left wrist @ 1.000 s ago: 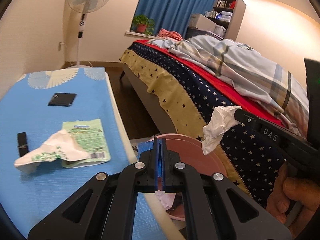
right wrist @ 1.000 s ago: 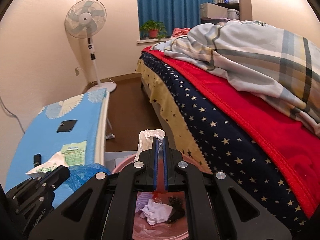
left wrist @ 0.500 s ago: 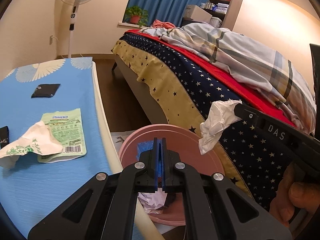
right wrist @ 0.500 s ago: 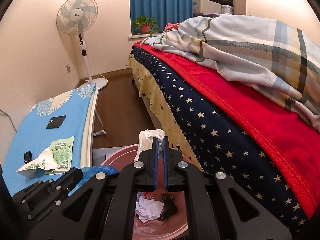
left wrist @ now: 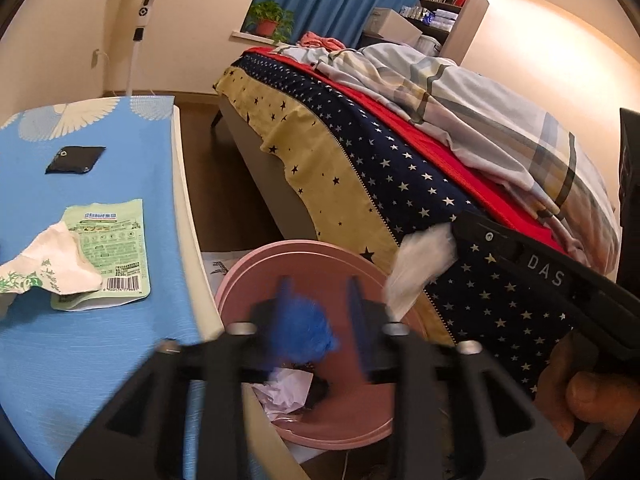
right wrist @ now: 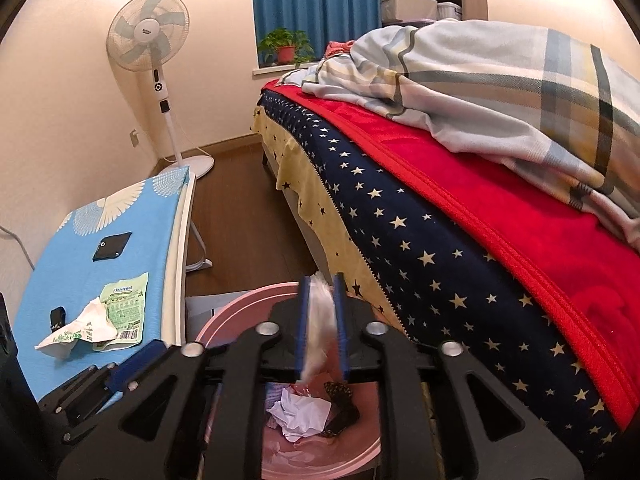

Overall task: Collect trash
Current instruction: 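Open both tools to drop the glove and tissue into the pink bin, then move both open tools back to the black strap and white tissue on the table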

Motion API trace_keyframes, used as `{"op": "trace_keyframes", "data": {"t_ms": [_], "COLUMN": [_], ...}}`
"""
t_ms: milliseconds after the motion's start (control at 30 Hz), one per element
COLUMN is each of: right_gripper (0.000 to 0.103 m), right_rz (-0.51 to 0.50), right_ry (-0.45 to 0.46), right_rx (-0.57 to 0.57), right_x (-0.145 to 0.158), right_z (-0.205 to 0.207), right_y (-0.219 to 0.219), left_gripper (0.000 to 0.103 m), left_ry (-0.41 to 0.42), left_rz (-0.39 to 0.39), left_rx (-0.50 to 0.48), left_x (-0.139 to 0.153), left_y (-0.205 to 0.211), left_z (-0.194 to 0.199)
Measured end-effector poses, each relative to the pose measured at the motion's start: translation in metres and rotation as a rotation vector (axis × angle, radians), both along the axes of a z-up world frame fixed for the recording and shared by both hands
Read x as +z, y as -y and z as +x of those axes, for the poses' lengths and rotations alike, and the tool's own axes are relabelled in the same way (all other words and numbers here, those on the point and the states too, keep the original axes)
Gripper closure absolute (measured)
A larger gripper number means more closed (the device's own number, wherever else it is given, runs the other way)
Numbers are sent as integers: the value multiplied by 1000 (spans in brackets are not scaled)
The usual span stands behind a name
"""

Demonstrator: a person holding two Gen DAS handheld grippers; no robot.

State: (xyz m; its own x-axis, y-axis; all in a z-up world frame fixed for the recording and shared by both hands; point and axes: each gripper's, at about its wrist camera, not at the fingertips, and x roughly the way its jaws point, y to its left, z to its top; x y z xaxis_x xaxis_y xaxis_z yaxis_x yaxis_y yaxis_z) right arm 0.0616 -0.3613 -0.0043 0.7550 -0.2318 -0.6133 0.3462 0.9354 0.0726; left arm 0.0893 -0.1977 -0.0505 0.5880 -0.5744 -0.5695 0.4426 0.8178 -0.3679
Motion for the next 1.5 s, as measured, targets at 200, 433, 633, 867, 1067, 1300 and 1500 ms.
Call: {"op": "trace_keyframes", "data": {"t_ms": [200,433,633,867,1067,1300,1500], "right_gripper": [72,72,76,87,89,89,86], "right_rz": [10,28,76,134,236,313,373], "right_ry": [16,39,62,70,48,18,-30], "right_rx": [7,61,133,239,314,390,421], "right_x": [4,7,9,4,-12,-32,-54], "right_z": [-3,-3,1,9,20,34,49], "right_y": [-1,-14,-33,-67,-96,-130,-153], "left_gripper": [69,72,78,87,87,87,87], "left_ry": [14,46,78,95,110,102,92], "left_rz": [2,1,4,4,12,19,30], "left_rx": [13,60,130,259,371,512,593], "left_x": [6,19,32,43,49,48,42], "left_y": [-8,-35,-71,-120,-158,-204,-229], "left_z": [-3,-6,-11,-14,-19,-20,-21]}}
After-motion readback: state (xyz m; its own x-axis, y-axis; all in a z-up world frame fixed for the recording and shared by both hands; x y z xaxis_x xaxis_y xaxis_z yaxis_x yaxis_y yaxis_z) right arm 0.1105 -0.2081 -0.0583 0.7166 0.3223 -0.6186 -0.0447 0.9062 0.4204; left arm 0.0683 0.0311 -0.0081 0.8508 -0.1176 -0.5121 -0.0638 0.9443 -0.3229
